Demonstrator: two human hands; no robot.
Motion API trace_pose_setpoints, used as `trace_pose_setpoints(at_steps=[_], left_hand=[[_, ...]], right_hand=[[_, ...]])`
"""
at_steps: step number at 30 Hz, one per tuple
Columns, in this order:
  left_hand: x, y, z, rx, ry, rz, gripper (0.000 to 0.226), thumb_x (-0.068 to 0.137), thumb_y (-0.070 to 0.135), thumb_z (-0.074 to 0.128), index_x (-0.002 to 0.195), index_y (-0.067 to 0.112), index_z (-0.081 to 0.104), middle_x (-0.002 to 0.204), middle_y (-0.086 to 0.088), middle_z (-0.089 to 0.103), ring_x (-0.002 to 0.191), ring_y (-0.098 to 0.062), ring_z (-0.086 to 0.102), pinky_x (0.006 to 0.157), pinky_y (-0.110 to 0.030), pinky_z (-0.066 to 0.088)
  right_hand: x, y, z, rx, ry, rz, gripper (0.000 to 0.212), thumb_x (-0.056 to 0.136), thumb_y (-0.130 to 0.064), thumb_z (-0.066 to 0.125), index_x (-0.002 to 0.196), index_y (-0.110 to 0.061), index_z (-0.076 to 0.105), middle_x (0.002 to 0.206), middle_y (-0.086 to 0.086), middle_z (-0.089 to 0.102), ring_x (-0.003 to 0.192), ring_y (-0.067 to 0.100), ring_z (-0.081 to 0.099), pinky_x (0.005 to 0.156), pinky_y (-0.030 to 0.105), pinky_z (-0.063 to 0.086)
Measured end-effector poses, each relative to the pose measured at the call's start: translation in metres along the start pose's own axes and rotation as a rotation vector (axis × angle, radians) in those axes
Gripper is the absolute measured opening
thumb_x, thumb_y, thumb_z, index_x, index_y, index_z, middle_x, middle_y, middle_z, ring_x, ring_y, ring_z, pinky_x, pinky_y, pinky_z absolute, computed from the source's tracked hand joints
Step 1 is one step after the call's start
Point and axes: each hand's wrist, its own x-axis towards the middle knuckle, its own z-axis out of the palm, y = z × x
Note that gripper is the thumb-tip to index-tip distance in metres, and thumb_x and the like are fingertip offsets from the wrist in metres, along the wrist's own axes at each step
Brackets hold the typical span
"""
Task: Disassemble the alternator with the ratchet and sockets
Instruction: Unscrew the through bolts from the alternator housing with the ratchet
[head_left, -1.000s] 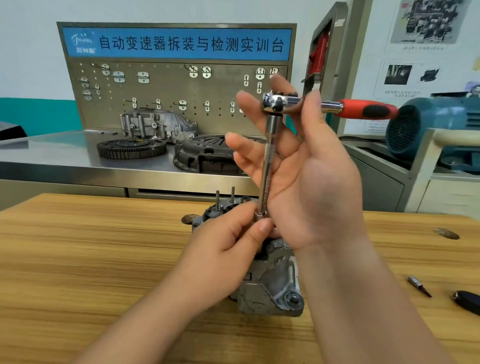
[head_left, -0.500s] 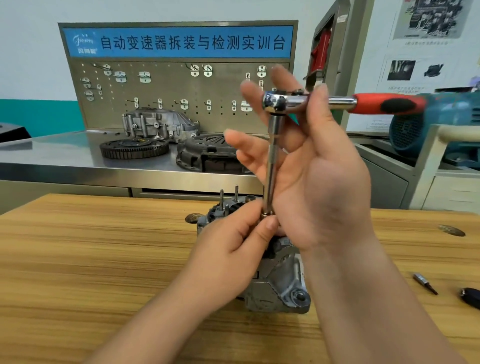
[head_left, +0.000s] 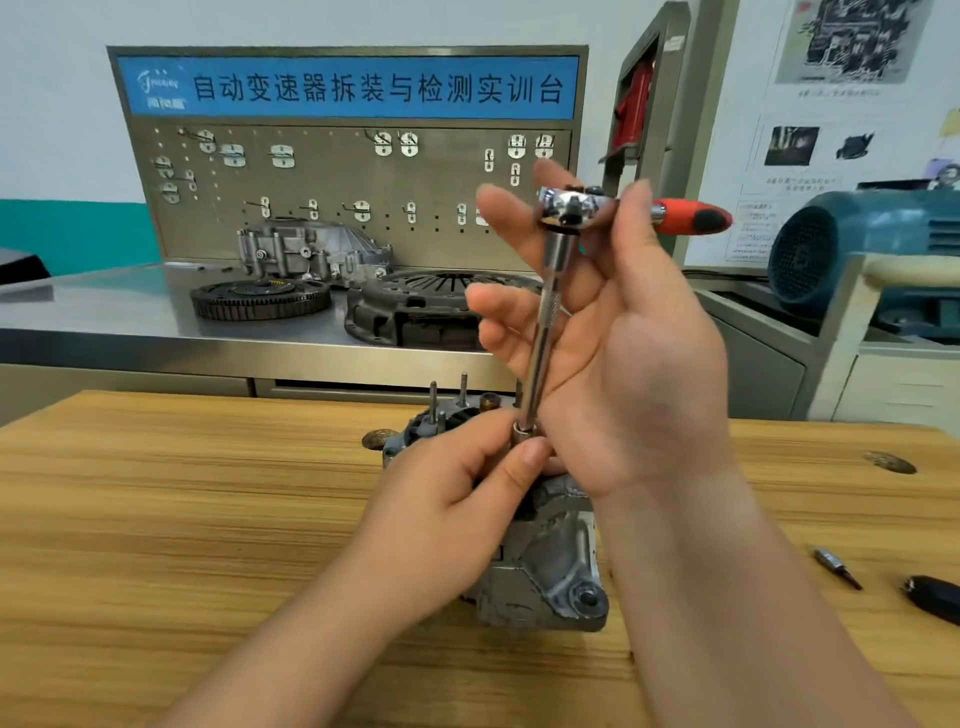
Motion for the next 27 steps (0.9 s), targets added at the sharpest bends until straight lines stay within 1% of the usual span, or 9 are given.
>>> trace_pose_setpoints(at_steps=[6, 9, 10, 15, 17, 20, 22, 24, 27], left_hand=[[0.0008, -0.0015, 0.0051, 0.118, 0.091, -0.054, 0.017, 0.087, 0.037, 0.048, 0.073, 0.038, 0.058, 0.063, 0.027, 0.059, 0.061, 0.008, 0.053, 0.053, -0.012, 0.035], [-0.0001, -0.0051, 0.0058, 0.116, 0.112, -0.064, 0.023, 0.083, 0.048, 0.049, 0.077, 0.027, 0.058, 0.061, 0.006, 0.059, 0.058, -0.007, 0.052, 0.056, -0.034, 0.044], [-0.0008, -0.0062, 0.0054, 0.101, 0.104, -0.048, 0.027, 0.082, 0.051, 0.047, 0.076, 0.027, 0.057, 0.059, 0.004, 0.057, 0.056, -0.010, 0.049, 0.055, -0.035, 0.042], [-0.0009, -0.0054, 0.0058, 0.108, 0.093, -0.009, 0.021, 0.084, 0.054, 0.039, 0.068, 0.048, 0.053, 0.054, 0.014, 0.048, 0.052, -0.003, 0.044, 0.052, -0.027, 0.032], [-0.0009, -0.0051, 0.0080, 0.134, 0.128, -0.019, 0.019, 0.082, 0.053, 0.040, 0.067, 0.047, 0.051, 0.055, 0.015, 0.050, 0.053, -0.002, 0.045, 0.050, -0.022, 0.032], [-0.0004, -0.0043, 0.0100, 0.111, 0.158, -0.036, 0.021, 0.080, 0.052, 0.041, 0.067, 0.040, 0.052, 0.056, 0.015, 0.052, 0.053, -0.001, 0.046, 0.049, -0.019, 0.032], [-0.0003, -0.0048, 0.0099, 0.091, 0.162, -0.043, 0.029, 0.079, 0.053, 0.042, 0.071, 0.030, 0.056, 0.058, 0.009, 0.056, 0.054, -0.005, 0.048, 0.052, -0.030, 0.039], [-0.0007, -0.0053, 0.0089, 0.049, 0.155, -0.034, 0.038, 0.080, 0.053, 0.044, 0.074, 0.020, 0.059, 0.061, 0.000, 0.058, 0.058, -0.016, 0.051, 0.054, -0.038, 0.042], [-0.0022, -0.0056, 0.0067, 0.018, 0.106, -0.014, 0.037, 0.085, 0.050, 0.045, 0.077, 0.016, 0.059, 0.062, -0.005, 0.057, 0.060, -0.024, 0.051, 0.056, -0.045, 0.043]], right_hand=[[-0.0009, 0.0003, 0.0045, -0.106, -0.007, -0.138, 0.025, 0.090, -0.024, 0.052, 0.111, -0.030, 0.063, 0.113, -0.004, 0.066, 0.082, 0.014, 0.066, 0.061, 0.020, 0.050], [-0.0009, 0.0011, 0.0041, -0.095, -0.027, -0.135, 0.023, 0.090, -0.028, 0.053, 0.110, -0.033, 0.062, 0.116, -0.005, 0.066, 0.077, 0.014, 0.067, 0.062, 0.022, 0.048], [-0.0009, 0.0014, 0.0039, -0.072, -0.034, -0.111, 0.025, 0.090, -0.034, 0.052, 0.112, -0.032, 0.061, 0.116, -0.005, 0.067, 0.073, 0.014, 0.067, 0.062, 0.023, 0.049], [0.0004, 0.0007, 0.0003, -0.014, -0.020, 0.018, 0.042, 0.090, -0.047, 0.038, 0.117, -0.024, 0.059, 0.091, -0.001, 0.074, 0.060, 0.013, 0.067, 0.056, 0.022, 0.052], [0.0001, 0.0020, 0.0020, -0.033, -0.018, -0.018, 0.035, 0.088, -0.045, 0.048, 0.113, -0.027, 0.063, 0.092, 0.000, 0.072, 0.066, 0.014, 0.067, 0.056, 0.022, 0.051], [-0.0011, 0.0022, 0.0050, -0.073, -0.023, -0.098, 0.023, 0.088, -0.029, 0.055, 0.107, -0.030, 0.067, 0.102, -0.006, 0.069, 0.080, 0.015, 0.066, 0.058, 0.021, 0.050], [-0.0011, 0.0022, 0.0054, -0.077, -0.030, -0.117, 0.022, 0.089, -0.026, 0.053, 0.107, -0.030, 0.065, 0.110, -0.007, 0.068, 0.082, 0.015, 0.066, 0.061, 0.021, 0.050], [-0.0009, 0.0026, 0.0050, -0.048, -0.044, -0.087, 0.024, 0.090, -0.036, 0.051, 0.110, -0.030, 0.063, 0.110, -0.006, 0.069, 0.075, 0.015, 0.068, 0.061, 0.022, 0.050], [-0.0002, 0.0034, 0.0039, -0.004, -0.029, -0.021, 0.045, 0.080, -0.051, 0.043, 0.113, -0.025, 0.062, 0.092, 0.000, 0.074, 0.061, 0.014, 0.067, 0.057, 0.023, 0.052]])
